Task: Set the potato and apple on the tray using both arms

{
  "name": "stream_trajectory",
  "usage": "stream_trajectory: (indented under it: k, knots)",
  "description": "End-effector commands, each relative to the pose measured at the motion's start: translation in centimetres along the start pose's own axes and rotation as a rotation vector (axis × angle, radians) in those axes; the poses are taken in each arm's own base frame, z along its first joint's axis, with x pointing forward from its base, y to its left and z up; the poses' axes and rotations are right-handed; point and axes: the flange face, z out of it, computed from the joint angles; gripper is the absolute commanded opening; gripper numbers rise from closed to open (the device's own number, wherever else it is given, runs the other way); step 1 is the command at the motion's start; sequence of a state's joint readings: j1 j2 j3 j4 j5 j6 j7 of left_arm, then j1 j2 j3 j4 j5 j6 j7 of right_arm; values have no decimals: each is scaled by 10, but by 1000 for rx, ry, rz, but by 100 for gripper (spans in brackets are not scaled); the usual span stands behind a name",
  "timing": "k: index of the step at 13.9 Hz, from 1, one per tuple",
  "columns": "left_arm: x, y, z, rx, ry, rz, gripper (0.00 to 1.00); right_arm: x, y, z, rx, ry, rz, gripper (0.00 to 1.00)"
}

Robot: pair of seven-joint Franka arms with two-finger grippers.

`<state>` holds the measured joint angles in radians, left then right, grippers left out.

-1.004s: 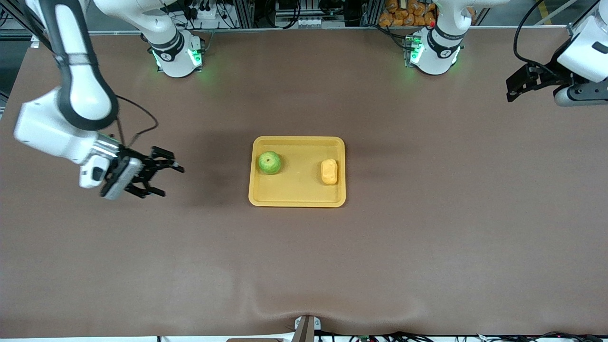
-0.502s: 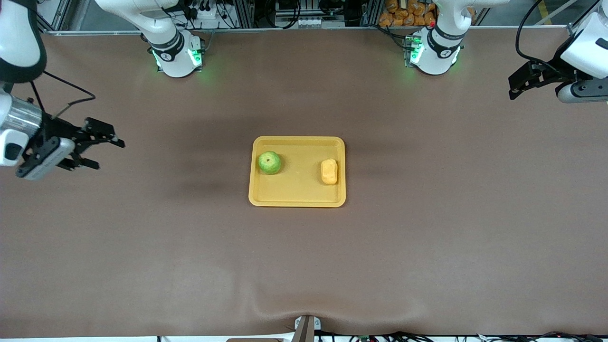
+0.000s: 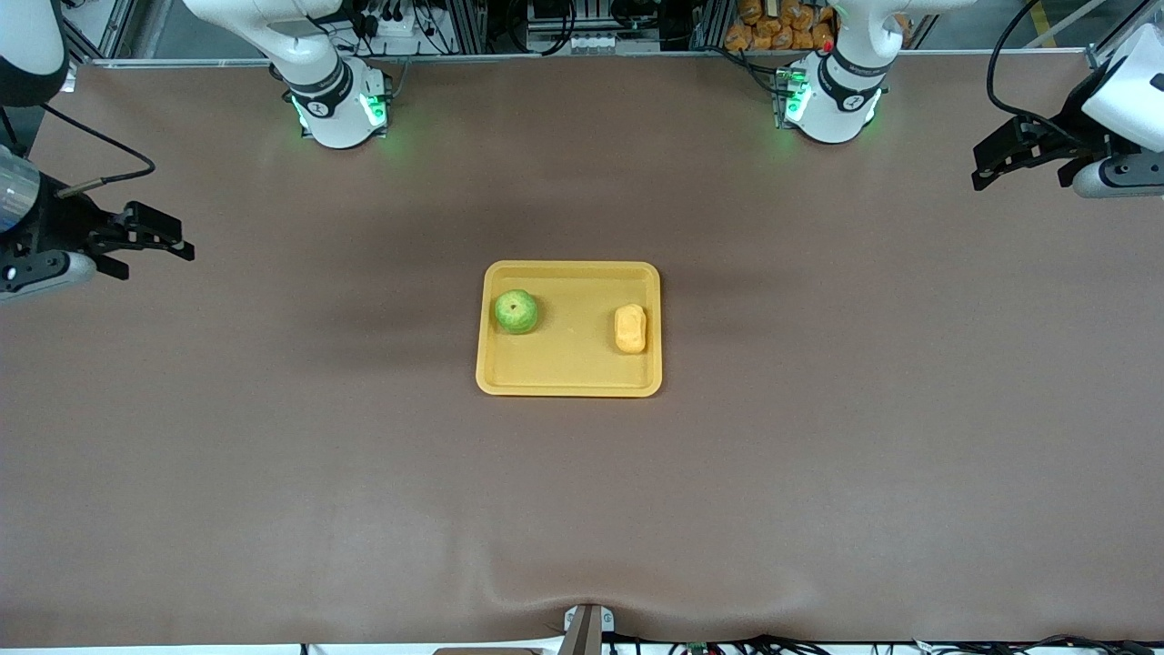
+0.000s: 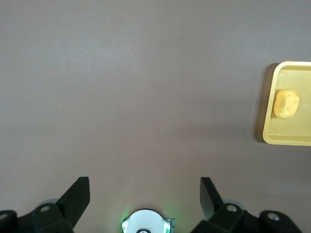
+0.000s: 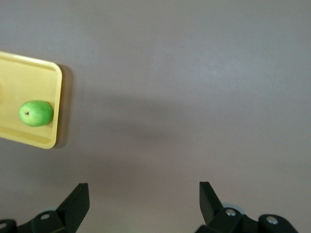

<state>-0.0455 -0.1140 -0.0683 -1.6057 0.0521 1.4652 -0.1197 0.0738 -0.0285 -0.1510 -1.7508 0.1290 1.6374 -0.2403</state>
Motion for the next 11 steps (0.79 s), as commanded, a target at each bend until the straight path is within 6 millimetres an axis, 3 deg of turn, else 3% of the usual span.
stream_trajectory:
  k: [1, 4, 8, 11]
  knots:
    - [-8, -3, -2, -18, -11, 14, 100, -16, 5, -22, -23, 13, 97, 100]
    - [-9, -1, -3, -17, -13, 18, 100, -29, 4, -33, -23, 1, 185, 100]
    - [-9, 0, -5, -28, -14, 15, 100, -28, -29, -29, -127, -51, 272, 100]
    - [-10, 0, -12, -30, -15, 13, 100, -24, -20, -41, -159, 11, 271, 100]
